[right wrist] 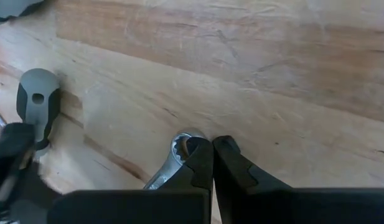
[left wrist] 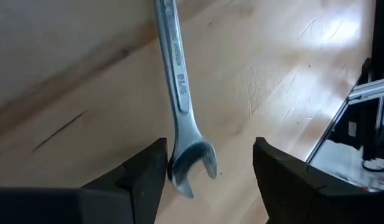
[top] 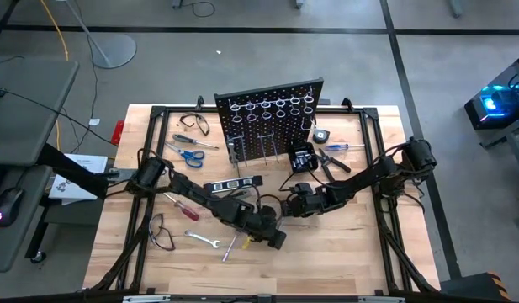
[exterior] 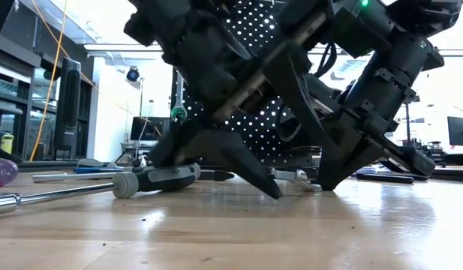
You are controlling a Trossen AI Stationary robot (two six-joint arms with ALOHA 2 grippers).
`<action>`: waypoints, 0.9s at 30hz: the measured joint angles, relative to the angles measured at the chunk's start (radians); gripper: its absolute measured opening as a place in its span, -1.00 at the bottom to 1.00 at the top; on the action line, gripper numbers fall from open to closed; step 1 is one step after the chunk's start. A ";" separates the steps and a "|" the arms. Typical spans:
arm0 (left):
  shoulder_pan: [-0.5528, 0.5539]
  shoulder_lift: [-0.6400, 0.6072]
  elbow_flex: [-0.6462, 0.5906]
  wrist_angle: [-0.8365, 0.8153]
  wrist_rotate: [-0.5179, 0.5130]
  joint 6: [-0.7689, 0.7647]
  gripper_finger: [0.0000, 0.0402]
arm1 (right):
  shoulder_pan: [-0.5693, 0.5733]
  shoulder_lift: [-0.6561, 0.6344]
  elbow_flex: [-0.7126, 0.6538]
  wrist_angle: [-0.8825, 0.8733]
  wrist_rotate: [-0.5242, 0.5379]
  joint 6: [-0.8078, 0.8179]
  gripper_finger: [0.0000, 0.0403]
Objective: Hang tools onto peg board
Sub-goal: Hang the silver wrench on the pegboard
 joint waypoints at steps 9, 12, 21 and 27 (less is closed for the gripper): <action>0.037 0.053 0.001 0.138 0.114 -0.024 0.09 | 0.000 0.000 0.000 0.009 0.000 -0.016 -1.00; 0.051 0.070 0.000 0.205 0.153 -0.023 0.06 | 0.000 0.000 0.000 0.010 0.000 -0.019 -1.00; 0.068 0.097 0.002 0.297 0.191 -0.039 -0.63 | 0.000 0.000 0.000 0.017 0.007 -0.043 -1.00; 0.069 0.097 0.001 0.290 0.172 -0.034 -0.92 | 0.000 0.000 0.000 0.026 0.013 -0.046 -1.00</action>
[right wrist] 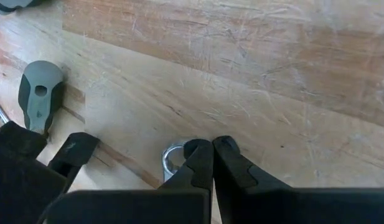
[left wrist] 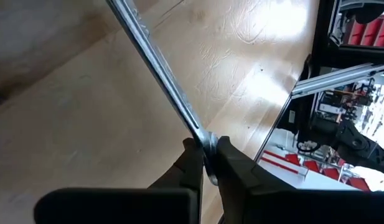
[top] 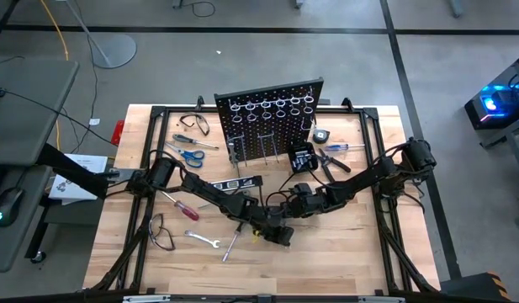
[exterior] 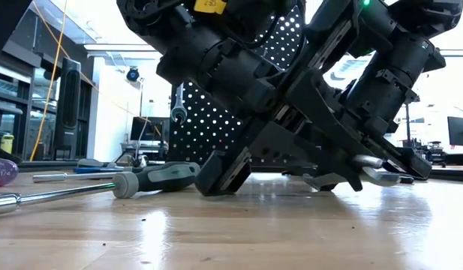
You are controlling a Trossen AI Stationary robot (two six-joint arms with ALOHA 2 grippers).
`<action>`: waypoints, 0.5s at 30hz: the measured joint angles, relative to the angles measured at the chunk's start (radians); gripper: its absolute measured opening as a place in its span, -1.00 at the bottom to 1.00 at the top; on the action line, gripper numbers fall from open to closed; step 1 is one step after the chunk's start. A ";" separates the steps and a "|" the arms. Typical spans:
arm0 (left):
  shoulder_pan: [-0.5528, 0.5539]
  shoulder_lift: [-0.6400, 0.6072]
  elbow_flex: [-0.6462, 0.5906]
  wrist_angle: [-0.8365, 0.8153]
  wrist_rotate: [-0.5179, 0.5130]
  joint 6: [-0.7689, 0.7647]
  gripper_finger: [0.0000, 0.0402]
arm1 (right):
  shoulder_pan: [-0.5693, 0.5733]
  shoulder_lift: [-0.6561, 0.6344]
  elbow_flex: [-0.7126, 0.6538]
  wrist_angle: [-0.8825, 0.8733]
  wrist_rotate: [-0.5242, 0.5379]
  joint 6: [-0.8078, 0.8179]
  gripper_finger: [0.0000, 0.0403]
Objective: Hang tools onto peg board
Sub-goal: Hang the silver wrench on the pegboard
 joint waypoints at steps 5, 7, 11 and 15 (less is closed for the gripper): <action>-0.001 0.000 -0.001 0.008 -0.008 0.021 -0.98 | 0.000 0.000 0.000 0.020 0.001 -0.007 -1.00; -0.001 -0.001 -0.002 0.007 -0.008 0.026 -1.00 | 0.000 -0.001 0.000 0.037 -0.003 -0.009 -1.00; -0.008 -0.011 -0.003 -0.004 0.005 0.063 -1.00 | 0.006 -0.007 0.000 0.081 -0.018 -0.071 -1.00; -0.013 -0.018 -0.003 -0.009 0.011 0.070 -0.98 | 0.011 -0.012 0.000 0.097 0.001 -0.082 -1.00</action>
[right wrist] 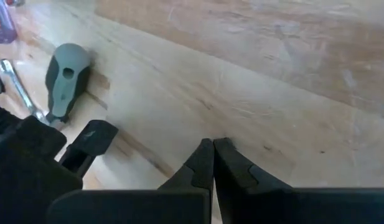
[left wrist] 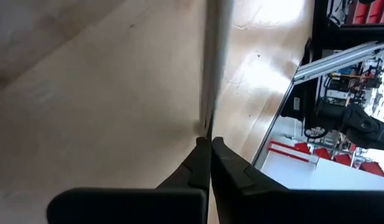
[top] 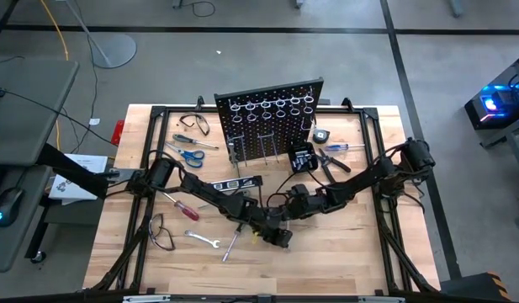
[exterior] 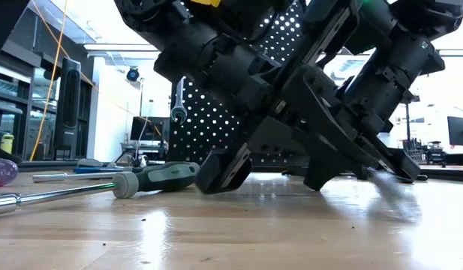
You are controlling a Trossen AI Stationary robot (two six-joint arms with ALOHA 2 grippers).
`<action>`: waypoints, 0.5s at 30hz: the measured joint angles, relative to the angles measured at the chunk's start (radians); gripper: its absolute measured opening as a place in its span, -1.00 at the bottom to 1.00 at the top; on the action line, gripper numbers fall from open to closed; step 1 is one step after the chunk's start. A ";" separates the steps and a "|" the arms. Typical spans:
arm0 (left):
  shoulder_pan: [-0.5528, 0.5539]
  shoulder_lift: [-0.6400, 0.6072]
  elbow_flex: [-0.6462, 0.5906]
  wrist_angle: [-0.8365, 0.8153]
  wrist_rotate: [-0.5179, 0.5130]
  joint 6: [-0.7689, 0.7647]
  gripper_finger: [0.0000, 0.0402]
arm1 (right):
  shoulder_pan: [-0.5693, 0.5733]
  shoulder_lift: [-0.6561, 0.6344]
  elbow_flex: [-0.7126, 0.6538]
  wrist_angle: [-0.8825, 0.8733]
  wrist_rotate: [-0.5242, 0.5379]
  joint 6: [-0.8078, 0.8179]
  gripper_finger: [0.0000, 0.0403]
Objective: Hang tools onto peg board
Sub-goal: Hang the silver wrench on the pegboard
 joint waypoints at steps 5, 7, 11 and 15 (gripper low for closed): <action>-0.002 -0.001 0.000 -0.002 0.033 0.015 -0.99 | 0.007 -0.001 0.000 0.005 -0.002 -0.004 -1.00; -0.003 -0.001 0.002 -0.009 0.041 0.018 -0.99 | 0.009 -0.001 0.001 0.000 0.010 -0.004 -0.99; -0.003 -0.003 0.002 -0.037 0.042 0.029 -0.99 | 0.008 -0.002 0.002 -0.020 0.011 -0.004 -0.96; -0.003 -0.022 0.003 -0.107 0.060 0.080 -0.99 | 0.014 -0.017 0.003 -0.056 0.011 -0.079 -0.95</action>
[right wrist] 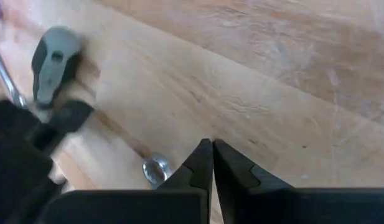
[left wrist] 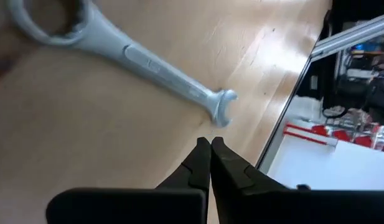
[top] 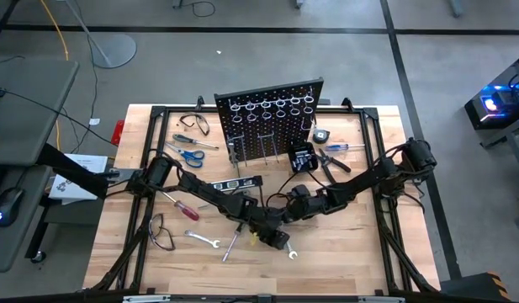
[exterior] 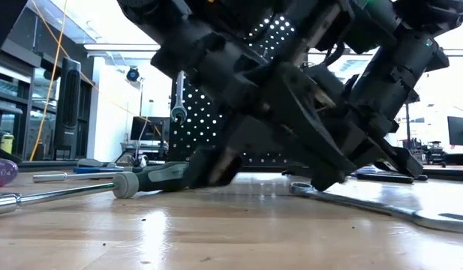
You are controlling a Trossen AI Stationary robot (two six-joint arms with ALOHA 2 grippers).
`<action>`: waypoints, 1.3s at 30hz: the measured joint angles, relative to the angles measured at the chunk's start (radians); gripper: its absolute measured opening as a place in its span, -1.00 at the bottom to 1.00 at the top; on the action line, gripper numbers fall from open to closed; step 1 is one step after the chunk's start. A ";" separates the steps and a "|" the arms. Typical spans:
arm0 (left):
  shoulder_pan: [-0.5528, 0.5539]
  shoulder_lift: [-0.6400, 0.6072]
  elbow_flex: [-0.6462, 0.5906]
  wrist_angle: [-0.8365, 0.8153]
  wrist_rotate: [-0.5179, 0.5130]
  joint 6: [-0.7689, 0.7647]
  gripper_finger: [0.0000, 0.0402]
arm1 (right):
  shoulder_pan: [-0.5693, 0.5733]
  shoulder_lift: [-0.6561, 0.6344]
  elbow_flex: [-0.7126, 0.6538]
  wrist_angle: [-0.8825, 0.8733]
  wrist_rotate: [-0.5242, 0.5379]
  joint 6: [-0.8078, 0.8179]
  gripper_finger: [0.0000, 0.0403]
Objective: Hang tools onto peg board
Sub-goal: Hang the silver wrench on the pegboard
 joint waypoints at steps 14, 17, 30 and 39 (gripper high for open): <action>-0.076 -0.218 0.001 -0.343 -0.324 0.334 -1.00 | 0.011 -0.029 0.000 0.160 -0.138 -0.311 -1.00; -0.109 -0.228 0.001 -0.323 -0.380 0.338 -1.00 | 0.010 -0.013 0.000 0.207 -0.138 -0.320 -1.00; -0.198 -0.232 0.000 -0.326 -0.487 0.212 -1.00 | 0.006 0.047 0.000 0.230 -0.123 -0.317 -1.00; -0.200 -0.232 0.000 -0.326 -0.500 0.194 -1.00 | 0.005 0.106 0.004 0.250 -0.125 -0.246 -1.00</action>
